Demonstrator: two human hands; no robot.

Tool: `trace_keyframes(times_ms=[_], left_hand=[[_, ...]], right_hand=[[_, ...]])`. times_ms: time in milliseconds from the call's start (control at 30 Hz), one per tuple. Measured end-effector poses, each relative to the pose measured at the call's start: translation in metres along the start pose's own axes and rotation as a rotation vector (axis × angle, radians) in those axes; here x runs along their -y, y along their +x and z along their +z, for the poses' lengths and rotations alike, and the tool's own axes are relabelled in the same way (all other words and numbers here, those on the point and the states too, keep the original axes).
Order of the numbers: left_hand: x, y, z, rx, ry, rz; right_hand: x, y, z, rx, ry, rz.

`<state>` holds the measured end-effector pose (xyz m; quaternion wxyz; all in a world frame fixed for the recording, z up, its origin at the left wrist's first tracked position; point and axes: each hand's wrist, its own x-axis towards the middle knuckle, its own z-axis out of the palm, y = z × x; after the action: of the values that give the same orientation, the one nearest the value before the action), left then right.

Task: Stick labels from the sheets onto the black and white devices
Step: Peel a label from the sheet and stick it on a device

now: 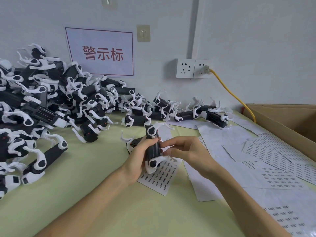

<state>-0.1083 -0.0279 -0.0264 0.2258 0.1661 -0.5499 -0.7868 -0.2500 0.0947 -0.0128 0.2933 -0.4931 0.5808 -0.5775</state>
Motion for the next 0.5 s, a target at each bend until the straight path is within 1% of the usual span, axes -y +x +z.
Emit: trace_keyframes(times_ms=[100, 333, 433, 500], left_hand=[[0.002, 0.002, -0.002, 0.028, -0.007, -0.027], [0.004, 0.008, -0.001, -0.139, 0.205, -0.007], [0.005, 0.010, -0.004, -0.167, 0.174, 0.018], [0.007, 0.011, -0.006, -0.165, 0.159, 0.002]], right_hand=[[0.000, 0.001, -0.001, -0.017, 0.013, -0.001], [-0.002, 0.001, 0.000, 0.033, 0.012, -0.011], [-0.002, 0.000, 0.001, 0.057, -0.024, -0.016], [-0.001, 0.000, 0.002, 0.073, -0.023, -0.016]])
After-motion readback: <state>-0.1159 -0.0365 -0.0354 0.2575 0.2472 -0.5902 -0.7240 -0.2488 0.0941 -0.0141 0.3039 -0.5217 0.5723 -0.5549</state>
